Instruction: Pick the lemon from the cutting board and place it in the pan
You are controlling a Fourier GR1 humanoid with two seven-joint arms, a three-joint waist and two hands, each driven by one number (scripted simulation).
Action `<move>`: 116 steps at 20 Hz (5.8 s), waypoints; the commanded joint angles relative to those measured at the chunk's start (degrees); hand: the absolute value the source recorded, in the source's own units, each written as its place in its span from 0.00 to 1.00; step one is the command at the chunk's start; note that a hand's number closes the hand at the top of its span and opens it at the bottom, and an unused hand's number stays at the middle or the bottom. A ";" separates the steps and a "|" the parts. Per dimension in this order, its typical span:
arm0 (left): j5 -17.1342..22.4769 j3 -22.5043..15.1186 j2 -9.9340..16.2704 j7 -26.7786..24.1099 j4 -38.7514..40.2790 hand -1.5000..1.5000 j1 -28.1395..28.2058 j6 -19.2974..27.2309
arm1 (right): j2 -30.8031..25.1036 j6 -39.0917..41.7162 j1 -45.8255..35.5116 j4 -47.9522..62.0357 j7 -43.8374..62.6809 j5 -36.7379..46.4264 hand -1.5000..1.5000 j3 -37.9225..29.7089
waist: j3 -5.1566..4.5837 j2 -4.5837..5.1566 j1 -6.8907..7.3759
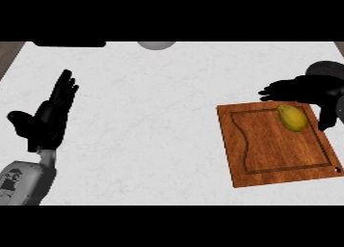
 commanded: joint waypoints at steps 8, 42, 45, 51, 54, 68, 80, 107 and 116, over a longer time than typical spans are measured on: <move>-3.10 0.95 -1.65 4.98 -4.10 0.50 -1.35 0.72 | 7.35 1.54 -1.88 4.40 0.15 8.06 0.00 -1.44 | 0.00 -0.04 0.10; -3.78 4.11 -2.00 2.79 -0.05 0.50 0.47 -2.93 | 23.61 -32.08 -15.51 14.32 79.12 -7.55 1.00 -29.57 | -0.35 -1.67 -1.57; -3.92 3.29 -2.89 2.96 -2.65 0.50 3.25 -2.38 | 24.61 -38.13 -18.24 13.75 89.30 -3.94 1.00 -27.38 | -0.23 -1.60 -1.11; -2.85 5.88 -1.06 3.39 -3.33 0.50 3.16 -4.08 | 19.62 -44.52 -14.02 5.99 92.70 -5.06 1.00 -30.37 | -0.05 -0.95 -2.09; -4.64 4.78 -3.35 0.96 -0.28 0.50 2.27 -2.96 | 16.31 -47.41 -12.00 2.81 89.74 -8.80 1.00 -35.04 | -0.02 -0.41 -1.87; -4.99 5.57 -3.73 2.63 -1.23 0.50 -0.35 -4.83 | -1.49 -47.36 2.45 12.60 71.27 -10.28 1.00 -42.49 | 0.11 0.68 0.68; -5.74 4.00 -5.98 1.78 -2.00 0.50 -0.48 -4.76 | -2.01 -48.11 5.27 18.09 58.14 -20.64 1.00 -54.40 | 0.69 1.79 2.87; -5.66 7.34 -3.67 2.93 -3.99 0.50 4.60 -6.67 | 2.54 -18.12 21.25 9.45 25.88 -46.07 0.00 -76.32 | -0.13 -0.78 -1.87; -6.54 8.53 -3.46 6.16 -7.48 0.50 4.28 -5.06 | 4.09 -13.33 36.87 -13.74 33.54 -51.13 0.00 -75.37 | -0.32 -1.35 -3.40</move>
